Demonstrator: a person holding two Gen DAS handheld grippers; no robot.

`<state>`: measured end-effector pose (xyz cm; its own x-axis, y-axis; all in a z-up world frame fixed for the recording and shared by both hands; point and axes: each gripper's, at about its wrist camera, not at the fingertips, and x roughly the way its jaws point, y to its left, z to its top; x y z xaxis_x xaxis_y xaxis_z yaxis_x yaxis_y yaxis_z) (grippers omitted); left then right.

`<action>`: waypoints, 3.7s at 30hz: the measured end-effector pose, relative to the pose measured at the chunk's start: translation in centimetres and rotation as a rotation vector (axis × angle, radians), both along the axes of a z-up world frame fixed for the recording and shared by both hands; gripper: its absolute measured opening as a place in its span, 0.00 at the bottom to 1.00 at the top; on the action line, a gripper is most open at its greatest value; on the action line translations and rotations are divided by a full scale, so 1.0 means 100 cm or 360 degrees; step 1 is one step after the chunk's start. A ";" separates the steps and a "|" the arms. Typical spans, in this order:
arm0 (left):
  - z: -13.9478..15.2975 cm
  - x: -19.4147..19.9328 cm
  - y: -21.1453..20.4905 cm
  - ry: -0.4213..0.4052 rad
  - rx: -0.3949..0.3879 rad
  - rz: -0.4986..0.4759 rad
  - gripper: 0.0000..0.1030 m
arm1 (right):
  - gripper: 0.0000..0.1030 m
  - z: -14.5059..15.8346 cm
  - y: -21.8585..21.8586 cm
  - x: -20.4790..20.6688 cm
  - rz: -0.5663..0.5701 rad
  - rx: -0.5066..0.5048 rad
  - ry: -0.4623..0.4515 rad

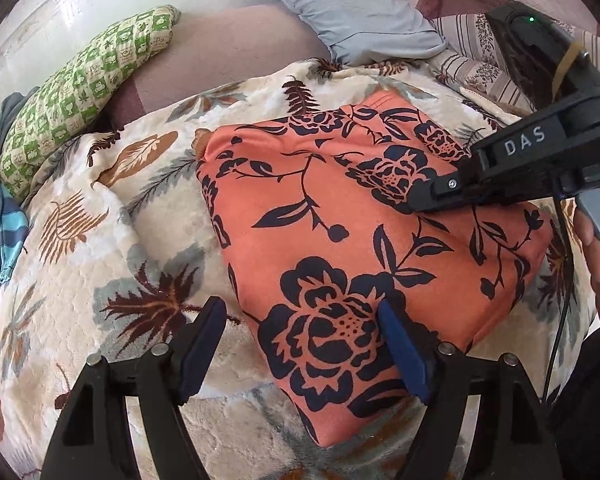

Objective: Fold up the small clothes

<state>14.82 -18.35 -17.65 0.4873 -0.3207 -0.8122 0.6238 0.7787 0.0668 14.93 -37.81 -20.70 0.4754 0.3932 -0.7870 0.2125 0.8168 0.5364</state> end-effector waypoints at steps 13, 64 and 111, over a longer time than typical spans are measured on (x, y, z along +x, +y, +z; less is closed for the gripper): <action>-0.002 0.010 0.006 0.0122 -0.0073 0.0036 0.80 | 0.00 -0.026 -0.017 0.004 -0.0012 0.0113 0.0046; -0.022 0.066 0.016 0.0439 -0.0189 0.0351 0.91 | 0.17 0.001 -0.033 -0.008 -0.0089 0.0094 0.0026; -0.038 0.106 0.010 0.0720 -0.0639 0.0244 0.90 | 0.77 -0.041 -0.100 0.009 -0.0191 0.0462 0.0102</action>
<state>25.44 -17.36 -21.40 0.1880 -0.5977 -0.7794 0.4012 0.7710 -0.4945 15.86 -47.80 -24.78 0.4852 0.5496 -0.6801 0.3389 0.5988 0.7257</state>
